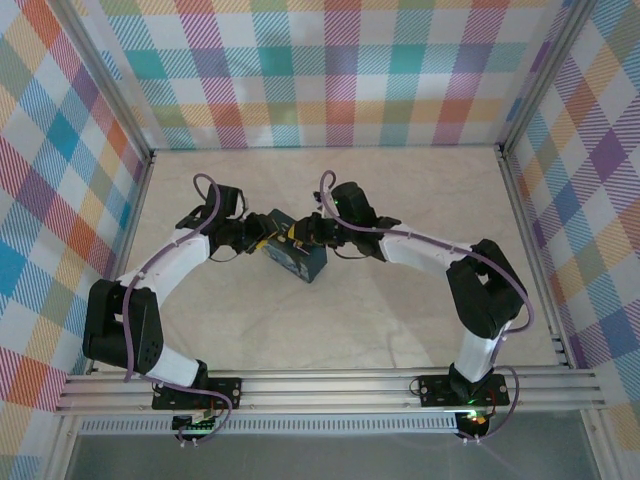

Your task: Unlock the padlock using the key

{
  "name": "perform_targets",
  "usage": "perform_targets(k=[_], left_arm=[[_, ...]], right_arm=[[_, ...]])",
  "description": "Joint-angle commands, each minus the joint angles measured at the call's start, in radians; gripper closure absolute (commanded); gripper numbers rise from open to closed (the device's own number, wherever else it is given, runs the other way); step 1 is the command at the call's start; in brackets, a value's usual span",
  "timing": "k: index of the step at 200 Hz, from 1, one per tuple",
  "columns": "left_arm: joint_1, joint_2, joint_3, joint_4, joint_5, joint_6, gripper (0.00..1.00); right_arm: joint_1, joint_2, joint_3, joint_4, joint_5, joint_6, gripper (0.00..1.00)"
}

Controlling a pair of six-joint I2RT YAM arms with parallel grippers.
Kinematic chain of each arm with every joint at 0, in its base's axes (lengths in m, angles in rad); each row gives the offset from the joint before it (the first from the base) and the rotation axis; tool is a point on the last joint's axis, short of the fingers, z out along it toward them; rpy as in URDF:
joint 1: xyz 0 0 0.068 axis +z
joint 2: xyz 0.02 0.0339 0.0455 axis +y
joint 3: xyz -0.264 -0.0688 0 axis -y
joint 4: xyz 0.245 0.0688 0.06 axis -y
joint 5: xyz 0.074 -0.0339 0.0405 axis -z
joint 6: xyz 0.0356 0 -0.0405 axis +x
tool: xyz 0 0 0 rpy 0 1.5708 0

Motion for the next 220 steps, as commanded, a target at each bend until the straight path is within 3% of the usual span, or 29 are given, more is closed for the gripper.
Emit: perform_targets(k=[1, 41, 96, 142, 220], left_arm=[[-0.002, 0.025, -0.045, -0.086, 0.060, 0.020, 0.63], [0.008, -0.009, -0.050, -0.100, 0.073, 0.004, 0.64], [0.062, -0.081, 0.118, -0.258, -0.042, 0.065, 0.47], [0.081, 0.038, 0.179, -0.210, -0.123, 0.124, 0.37], [0.077, 0.247, 0.308, -0.066, -0.061, 0.154, 0.23]], right_arm=[[-0.006, 0.042, 0.068, -0.006, 0.056, -0.045, 0.89], [-0.008, 0.079, 0.054, 0.072, 0.095, 0.008, 0.92], [-0.034, 0.045, -0.006, 0.068, 0.052, -0.047, 0.93], [-0.038, 0.006, -0.014, 0.021, -0.004, -0.110, 0.94], [-0.038, -0.026, -0.007, -0.007, -0.061, -0.150, 0.96]])
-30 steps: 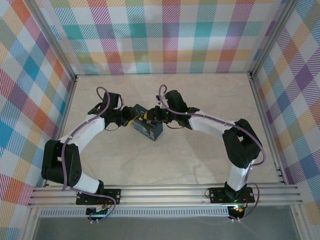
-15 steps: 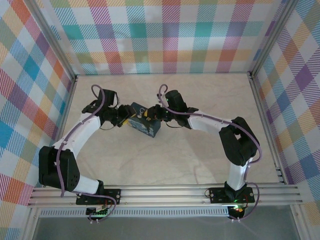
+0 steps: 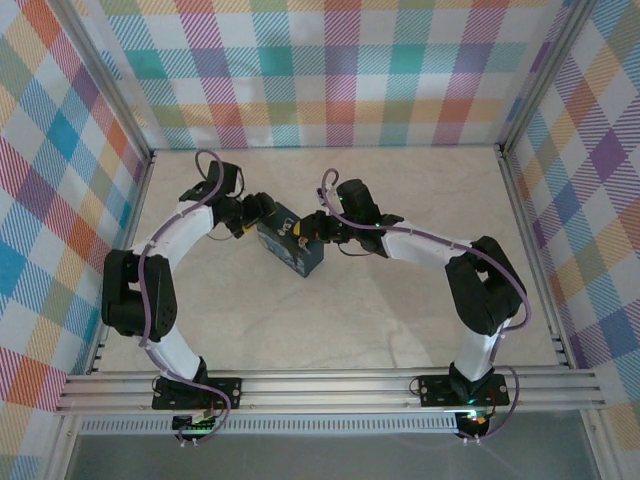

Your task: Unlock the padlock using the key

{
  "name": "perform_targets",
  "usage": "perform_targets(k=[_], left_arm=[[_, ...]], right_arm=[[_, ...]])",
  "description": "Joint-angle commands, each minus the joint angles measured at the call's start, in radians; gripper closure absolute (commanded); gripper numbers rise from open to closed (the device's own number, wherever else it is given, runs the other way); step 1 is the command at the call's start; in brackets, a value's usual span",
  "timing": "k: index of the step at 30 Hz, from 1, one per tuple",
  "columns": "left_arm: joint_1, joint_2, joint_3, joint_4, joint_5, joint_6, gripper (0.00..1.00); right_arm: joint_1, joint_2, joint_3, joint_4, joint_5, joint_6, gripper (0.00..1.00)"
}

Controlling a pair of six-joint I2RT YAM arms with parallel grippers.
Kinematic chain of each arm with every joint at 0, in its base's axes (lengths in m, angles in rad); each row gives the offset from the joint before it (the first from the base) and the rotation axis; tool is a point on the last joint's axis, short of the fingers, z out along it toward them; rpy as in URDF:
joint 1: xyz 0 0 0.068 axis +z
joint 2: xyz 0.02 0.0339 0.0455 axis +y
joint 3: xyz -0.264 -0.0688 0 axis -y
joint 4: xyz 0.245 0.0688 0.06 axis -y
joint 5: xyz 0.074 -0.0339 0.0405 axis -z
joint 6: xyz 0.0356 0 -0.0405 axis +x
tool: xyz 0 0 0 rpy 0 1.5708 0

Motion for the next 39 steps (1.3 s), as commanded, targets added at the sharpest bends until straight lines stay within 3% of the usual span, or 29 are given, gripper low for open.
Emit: perform_targets(k=[1, 11, 26, 31, 39], left_arm=[[0.007, 0.031, 0.037, 0.050, 0.025, 0.013, 0.23], [-0.033, 0.032, 0.084, 0.058, 0.062, -0.046, 0.21], [-0.073, 0.247, 0.326, -0.200, 0.045, 0.141, 0.19], [-0.099, 0.279, 0.374, -0.258, 0.024, 0.165, 0.26], [-0.116, 0.251, 0.319, -0.243, 0.035, 0.164, 0.36]], right_arm=[[-0.004, -0.034, 0.005, -0.020, -0.046, -0.038, 0.96], [-0.004, -0.013, 0.012, -0.006, -0.061, -0.028, 0.96], [-0.003, 0.031, 0.071, -0.032, -0.070, -0.041, 0.96], [-0.003, 0.071, 0.119, -0.052, -0.062, -0.054, 0.96], [-0.009, 0.124, 0.167, -0.066, -0.006, -0.069, 0.94]])
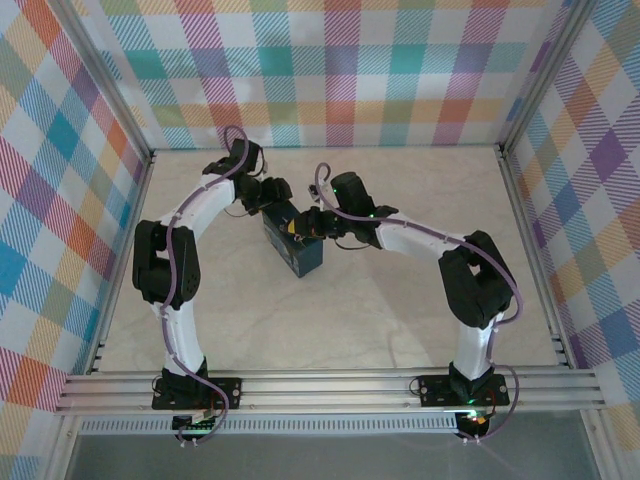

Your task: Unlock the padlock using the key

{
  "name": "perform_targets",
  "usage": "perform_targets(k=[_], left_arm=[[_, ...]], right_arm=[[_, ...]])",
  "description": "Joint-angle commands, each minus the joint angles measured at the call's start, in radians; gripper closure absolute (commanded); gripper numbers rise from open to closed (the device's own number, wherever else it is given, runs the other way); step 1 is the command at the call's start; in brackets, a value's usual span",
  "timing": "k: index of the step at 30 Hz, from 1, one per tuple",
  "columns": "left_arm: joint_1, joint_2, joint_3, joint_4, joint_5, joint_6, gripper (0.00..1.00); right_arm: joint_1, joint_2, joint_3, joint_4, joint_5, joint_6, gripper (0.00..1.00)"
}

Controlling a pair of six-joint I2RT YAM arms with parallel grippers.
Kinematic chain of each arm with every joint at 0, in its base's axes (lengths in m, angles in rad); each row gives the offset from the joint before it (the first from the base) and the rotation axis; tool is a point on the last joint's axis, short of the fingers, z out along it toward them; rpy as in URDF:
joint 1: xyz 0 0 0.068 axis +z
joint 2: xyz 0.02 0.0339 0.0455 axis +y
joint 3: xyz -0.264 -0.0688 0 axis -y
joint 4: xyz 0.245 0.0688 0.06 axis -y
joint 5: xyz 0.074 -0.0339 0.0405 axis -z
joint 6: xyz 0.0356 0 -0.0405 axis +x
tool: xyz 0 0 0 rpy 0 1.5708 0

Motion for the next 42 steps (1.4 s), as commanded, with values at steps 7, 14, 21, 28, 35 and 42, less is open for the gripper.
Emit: perform_targets(k=[7, 14, 21, 28, 35, 42], left_arm=[[-0.059, -0.030, -0.099, -0.078, 0.071, -0.001, 0.45], [-0.063, -0.045, -0.123, -0.065, 0.069, 0.004, 0.49], [-0.061, -0.046, -0.147, -0.066, 0.035, -0.009, 0.49], [-0.029, -0.049, -0.089, -0.082, 0.043, -0.024, 0.38], [-0.001, -0.059, -0.017, -0.082, 0.087, -0.029, 0.23], [0.029, -0.102, 0.023, -0.107, 0.060, -0.029, 0.20]], right_arm=[[-0.020, 0.081, 0.077, -0.063, 0.174, -0.046, 0.88], [-0.034, 0.050, 0.049, -0.051, 0.269, -0.092, 0.87], [-0.039, 0.068, 0.107, -0.038, 0.217, -0.119, 0.89], [-0.060, -0.028, 0.053, -0.069, 0.149, -0.137, 0.93], [-0.118, -0.114, -0.014, -0.096, 0.167, -0.153, 0.92], [-0.199, -0.193, -0.099, -0.091, 0.175, -0.135, 0.91]])
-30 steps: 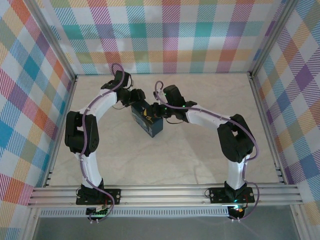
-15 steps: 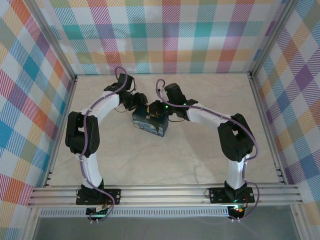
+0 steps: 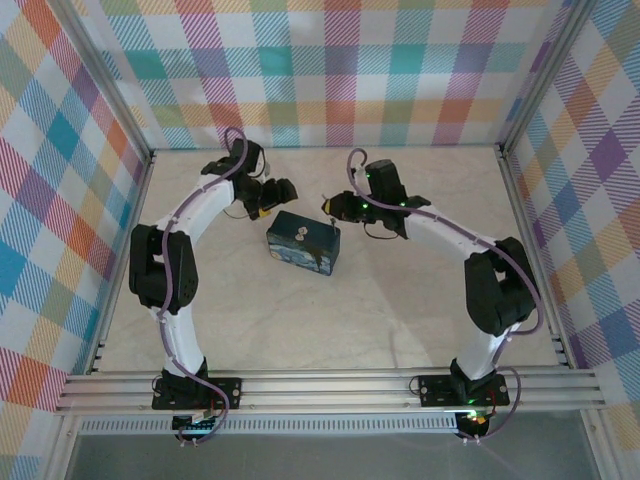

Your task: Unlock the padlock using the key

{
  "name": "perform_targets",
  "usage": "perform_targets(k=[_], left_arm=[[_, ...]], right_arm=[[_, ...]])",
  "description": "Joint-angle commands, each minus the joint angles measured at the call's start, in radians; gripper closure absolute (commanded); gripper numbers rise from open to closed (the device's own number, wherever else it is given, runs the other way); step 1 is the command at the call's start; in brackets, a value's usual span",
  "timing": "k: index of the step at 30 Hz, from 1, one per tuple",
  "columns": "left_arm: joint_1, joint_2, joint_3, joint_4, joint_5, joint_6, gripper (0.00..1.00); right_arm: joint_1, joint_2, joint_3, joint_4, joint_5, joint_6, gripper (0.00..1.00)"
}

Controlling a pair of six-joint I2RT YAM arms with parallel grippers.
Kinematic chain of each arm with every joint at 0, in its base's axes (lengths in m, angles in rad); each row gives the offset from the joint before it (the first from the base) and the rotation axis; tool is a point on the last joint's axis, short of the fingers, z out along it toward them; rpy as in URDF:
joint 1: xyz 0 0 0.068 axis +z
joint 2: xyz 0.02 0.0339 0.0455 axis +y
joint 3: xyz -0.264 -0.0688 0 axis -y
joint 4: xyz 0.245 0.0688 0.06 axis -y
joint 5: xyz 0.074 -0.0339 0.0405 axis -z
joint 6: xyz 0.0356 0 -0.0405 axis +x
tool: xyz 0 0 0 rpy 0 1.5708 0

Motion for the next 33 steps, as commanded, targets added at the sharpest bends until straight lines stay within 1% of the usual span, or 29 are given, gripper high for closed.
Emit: perform_targets(k=[1, 5, 7, 10, 15, 17, 19, 21, 24, 26, 27, 29, 30, 31, 32, 33], left_arm=[[0.030, -0.069, 0.022, -0.047, -0.014, 0.014, 0.20], [0.039, -0.127, -0.007, -0.049, -0.052, 0.038, 0.20], [0.037, -0.176, -0.067, -0.015, -0.046, 0.034, 0.20], [0.023, -0.249, -0.166, 0.021, -0.063, 0.021, 0.20], [0.006, -0.337, -0.271, 0.024, -0.090, 0.022, 0.19], [0.005, -0.365, -0.290, 0.019, -0.095, 0.022, 0.20], [0.004, -0.390, -0.301, 0.014, -0.095, 0.022, 0.19], [0.002, -0.409, -0.298, -0.002, -0.097, 0.027, 0.19], [0.001, -0.418, -0.263, -0.055, -0.116, 0.049, 0.19], [0.001, -0.417, -0.242, -0.078, -0.123, 0.060, 0.19], [0.002, -0.416, -0.238, -0.084, -0.124, 0.063, 0.19], [0.002, -0.418, -0.236, -0.088, -0.124, 0.066, 0.19], [0.002, -0.419, -0.239, -0.087, -0.122, 0.065, 0.19], [0.002, -0.417, -0.243, -0.084, -0.118, 0.065, 0.19], [0.001, -0.415, -0.246, -0.080, -0.114, 0.064, 0.19], [0.002, -0.413, -0.255, -0.075, -0.109, 0.059, 0.19]], right_arm=[[-0.053, -0.085, -0.062, 0.016, 0.013, -0.007, 0.91], [-0.134, -0.135, -0.139, -0.004, 0.044, -0.036, 0.89], [-0.181, -0.130, -0.175, -0.027, 0.060, -0.064, 0.88], [-0.232, -0.107, -0.241, 0.005, 0.060, -0.080, 0.88], [-0.250, -0.046, -0.292, 0.022, 0.067, -0.128, 0.87], [-0.251, -0.028, -0.299, 0.013, 0.076, -0.141, 0.84], [-0.251, -0.023, -0.307, 0.007, 0.089, -0.153, 0.78], [-0.251, -0.028, -0.309, -0.013, 0.100, -0.175, 0.69], [-0.250, -0.072, -0.295, -0.051, 0.103, -0.229, 0.57], [-0.250, -0.116, -0.269, -0.083, 0.079, -0.276, 0.47], [-0.248, -0.134, -0.258, -0.091, 0.058, -0.298, 0.43], [-0.239, -0.177, -0.242, -0.084, -0.031, -0.351, 0.23], [-0.225, -0.196, -0.237, -0.077, -0.079, -0.385, 0.15], [-0.202, -0.217, -0.233, -0.066, -0.127, -0.429, 0.02], [-0.173, -0.232, -0.230, -0.054, -0.170, -0.469, 0.00], [-0.153, -0.238, -0.228, -0.042, -0.198, -0.504, 0.00]])
